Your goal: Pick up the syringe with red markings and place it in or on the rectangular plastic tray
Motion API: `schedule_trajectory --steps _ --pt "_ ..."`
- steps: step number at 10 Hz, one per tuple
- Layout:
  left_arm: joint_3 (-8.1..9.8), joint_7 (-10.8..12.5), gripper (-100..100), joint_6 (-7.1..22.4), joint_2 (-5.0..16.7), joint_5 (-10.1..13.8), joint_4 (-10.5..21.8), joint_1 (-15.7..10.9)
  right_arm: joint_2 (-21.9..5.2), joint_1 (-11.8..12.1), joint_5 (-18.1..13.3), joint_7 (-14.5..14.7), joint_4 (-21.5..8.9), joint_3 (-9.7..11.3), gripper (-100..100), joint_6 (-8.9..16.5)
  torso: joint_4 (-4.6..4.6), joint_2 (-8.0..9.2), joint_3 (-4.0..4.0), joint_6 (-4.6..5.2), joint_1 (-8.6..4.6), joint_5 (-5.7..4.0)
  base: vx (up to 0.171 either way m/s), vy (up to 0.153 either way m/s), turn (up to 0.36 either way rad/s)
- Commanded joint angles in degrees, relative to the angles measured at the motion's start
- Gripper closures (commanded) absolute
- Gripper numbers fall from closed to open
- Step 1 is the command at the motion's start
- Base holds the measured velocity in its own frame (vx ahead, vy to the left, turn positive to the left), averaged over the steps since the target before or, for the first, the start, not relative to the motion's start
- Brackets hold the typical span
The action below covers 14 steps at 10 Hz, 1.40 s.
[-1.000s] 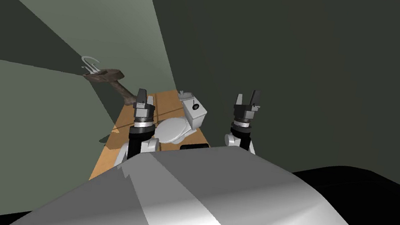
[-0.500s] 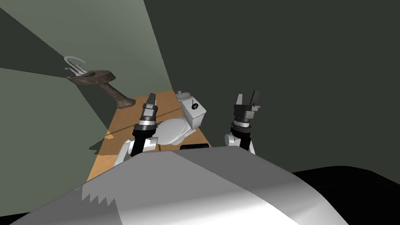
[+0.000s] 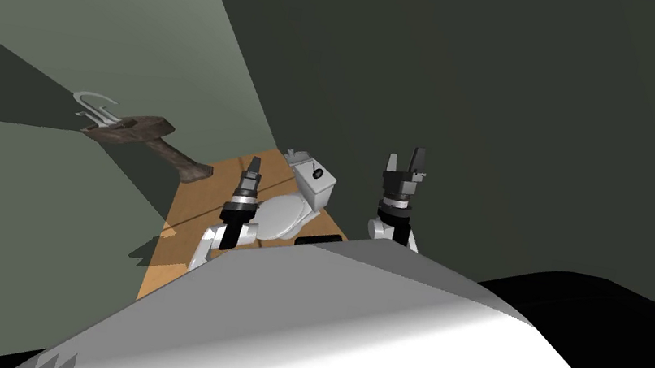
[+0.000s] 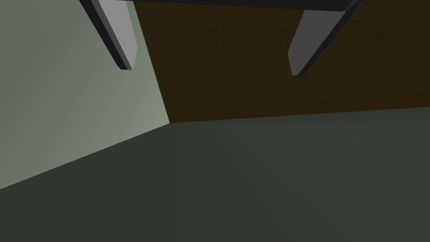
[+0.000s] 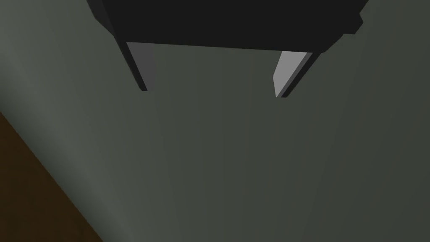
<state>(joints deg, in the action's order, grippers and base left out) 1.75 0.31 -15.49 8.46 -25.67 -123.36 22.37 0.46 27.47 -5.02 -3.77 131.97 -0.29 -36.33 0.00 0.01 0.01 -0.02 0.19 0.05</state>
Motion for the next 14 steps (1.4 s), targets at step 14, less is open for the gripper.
schedule_trajectory --steps 14 --pt "3.1 7.3 -100 11.6 0.9 -22.7 11.7 -5.7 0.0 0.0 0.0 0.0 0.0 0.0 0 0.0 0.0 -0.02 -0.01 0.01 0.04 0.01 -0.018 0.048 -0.137"
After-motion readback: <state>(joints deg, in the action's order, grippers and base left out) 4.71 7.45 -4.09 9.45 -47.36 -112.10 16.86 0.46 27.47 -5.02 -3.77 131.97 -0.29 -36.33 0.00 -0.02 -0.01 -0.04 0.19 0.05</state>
